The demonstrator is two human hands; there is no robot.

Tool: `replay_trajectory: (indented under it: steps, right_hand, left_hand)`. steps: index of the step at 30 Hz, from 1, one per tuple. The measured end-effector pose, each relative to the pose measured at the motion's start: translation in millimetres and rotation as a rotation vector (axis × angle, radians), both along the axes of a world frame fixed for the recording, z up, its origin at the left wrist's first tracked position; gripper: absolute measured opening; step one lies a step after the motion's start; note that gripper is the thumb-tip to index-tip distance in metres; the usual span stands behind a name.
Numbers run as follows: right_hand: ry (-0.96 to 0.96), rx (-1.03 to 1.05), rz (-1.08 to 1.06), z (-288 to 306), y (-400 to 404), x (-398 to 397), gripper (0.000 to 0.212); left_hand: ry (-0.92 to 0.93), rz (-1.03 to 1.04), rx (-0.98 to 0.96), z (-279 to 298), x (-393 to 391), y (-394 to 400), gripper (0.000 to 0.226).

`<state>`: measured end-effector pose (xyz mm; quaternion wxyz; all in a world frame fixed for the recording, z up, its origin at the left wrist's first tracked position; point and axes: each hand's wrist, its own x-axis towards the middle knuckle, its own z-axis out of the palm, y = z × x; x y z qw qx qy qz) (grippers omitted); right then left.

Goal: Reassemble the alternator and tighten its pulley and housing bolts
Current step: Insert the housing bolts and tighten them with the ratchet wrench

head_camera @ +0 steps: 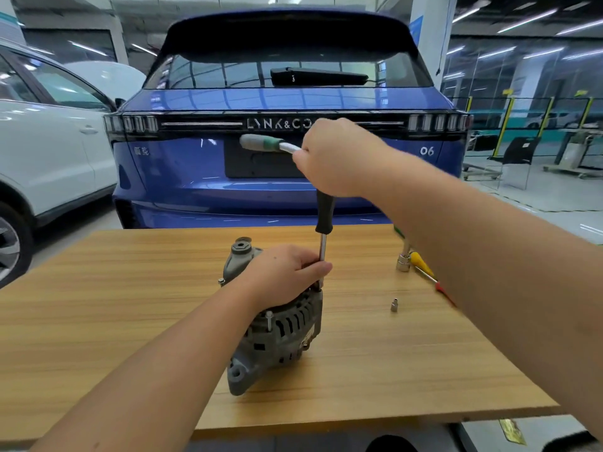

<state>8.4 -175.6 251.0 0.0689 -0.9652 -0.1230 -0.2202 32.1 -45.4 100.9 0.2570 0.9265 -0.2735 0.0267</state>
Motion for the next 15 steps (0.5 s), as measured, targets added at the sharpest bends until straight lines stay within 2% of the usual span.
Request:
replay_trajectory:
  steps: [1,3,5,7,9,10,11,13,15]
  right_hand:
    - [0.138,0.155,-0.001,7,1,-1,0.027]
    - [0.435,0.666,0.086,10,1,-5,0.01]
    - [0.609,1.169,0.194,0,1,-6,0.018]
    - [0.576,1.606,0.215,-18,1,2,0.021]
    - [0.376,1.935,0.207,-35,1,11,0.021]
    - [0.229,1.962,0.222,-43,0,13,0.015]
    - [0.063,1.882,0.262,-50,-1,13,0.007]
    - [-0.301,1.399,0.365,-62,-6,10,0.008]
    - [-0.515,0.777,0.441,-68,-11,10,0.016]
  left_hand:
    - [-0.007,-0.003,0.008,0,0,0,0.035]
    - [-0.009,0.005,0.007,-1,1,0,0.037]
    - [0.001,0.02,-0.012,0,1,0,0.037]
    - [0.002,0.031,-0.006,1,2,-1,0.035]
    - [-0.004,0.036,0.022,1,2,-2,0.03]
    - [-0.006,0.033,0.033,2,2,-3,0.028]
    - [-0.008,0.029,0.037,2,2,-3,0.028]
    - [-0.006,0.022,0.031,3,3,-2,0.029]
    - [-0.006,0.017,0.026,2,3,0,0.029]
